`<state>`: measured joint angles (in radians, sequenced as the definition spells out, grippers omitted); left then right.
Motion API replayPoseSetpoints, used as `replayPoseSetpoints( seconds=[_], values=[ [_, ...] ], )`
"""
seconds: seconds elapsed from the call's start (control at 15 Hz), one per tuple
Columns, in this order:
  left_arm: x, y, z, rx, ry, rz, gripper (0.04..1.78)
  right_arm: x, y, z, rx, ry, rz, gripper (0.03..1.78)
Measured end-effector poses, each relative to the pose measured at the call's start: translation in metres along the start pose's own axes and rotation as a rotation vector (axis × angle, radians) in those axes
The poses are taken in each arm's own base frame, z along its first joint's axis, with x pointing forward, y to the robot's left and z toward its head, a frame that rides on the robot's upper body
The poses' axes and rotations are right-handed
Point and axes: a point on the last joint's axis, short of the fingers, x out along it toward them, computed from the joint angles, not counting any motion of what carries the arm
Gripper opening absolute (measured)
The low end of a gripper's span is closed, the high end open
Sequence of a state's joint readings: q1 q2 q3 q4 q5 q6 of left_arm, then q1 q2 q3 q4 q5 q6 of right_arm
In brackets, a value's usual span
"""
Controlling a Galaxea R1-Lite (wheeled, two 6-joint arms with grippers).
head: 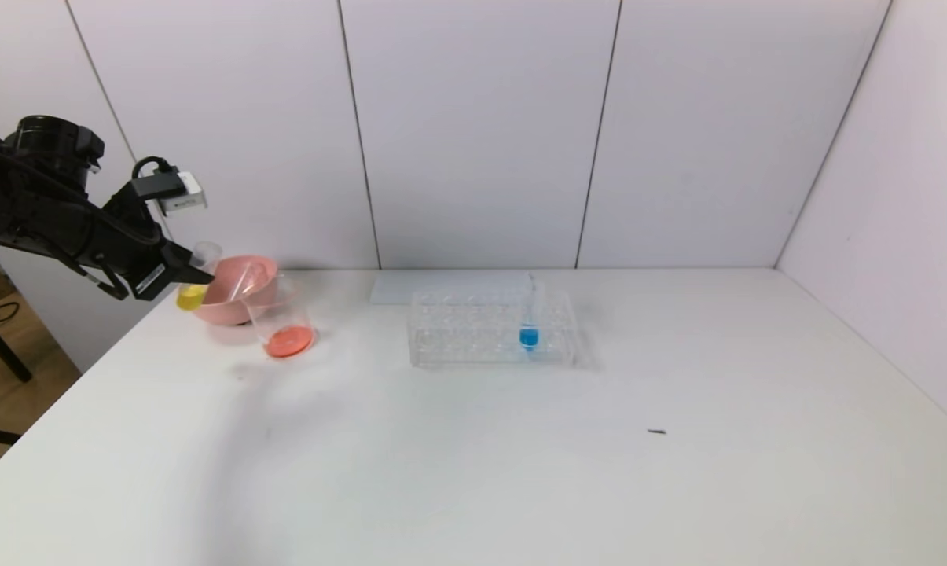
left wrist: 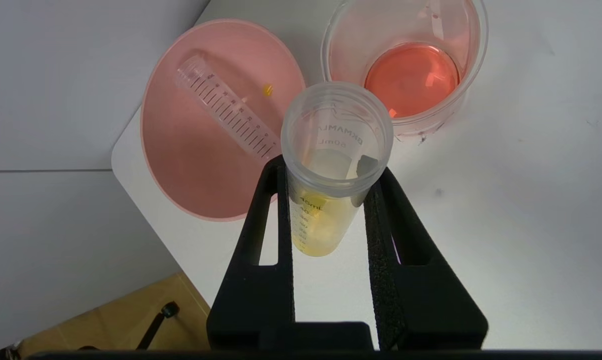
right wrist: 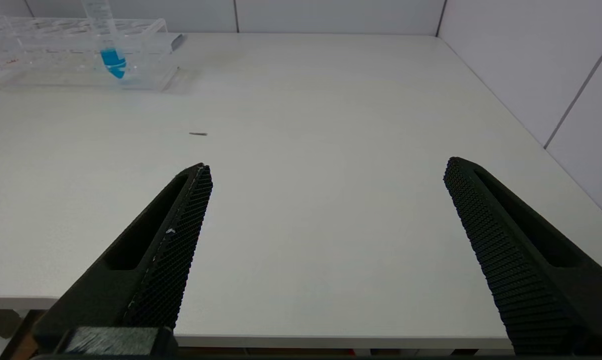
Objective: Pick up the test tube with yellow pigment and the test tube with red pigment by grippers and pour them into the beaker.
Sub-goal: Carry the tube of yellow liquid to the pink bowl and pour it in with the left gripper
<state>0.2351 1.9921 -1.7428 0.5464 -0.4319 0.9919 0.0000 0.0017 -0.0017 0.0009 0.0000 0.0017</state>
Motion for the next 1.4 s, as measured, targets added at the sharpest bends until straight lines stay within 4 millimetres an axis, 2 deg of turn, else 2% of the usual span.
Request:
replayPoseSetpoints(
  seconds=[0.53,0.73,1.4],
  values=[
    [0.000,0.006,0.002,0.065,0.050,0.041,0.44,0.000,0.000,0.000,0.000,0.000,0.000,1.70],
    [-0.005,0.006,0.004,0.086,0.087,-0.015,0.44,0.000,0.000,0.000,0.000,0.000,0.000,1.70],
    [0.002,0.009,0.009,0.236,0.132,-0.043,0.44,0.000,0.000,0.000,0.000,0.000,0.000,1.70]
  ],
)
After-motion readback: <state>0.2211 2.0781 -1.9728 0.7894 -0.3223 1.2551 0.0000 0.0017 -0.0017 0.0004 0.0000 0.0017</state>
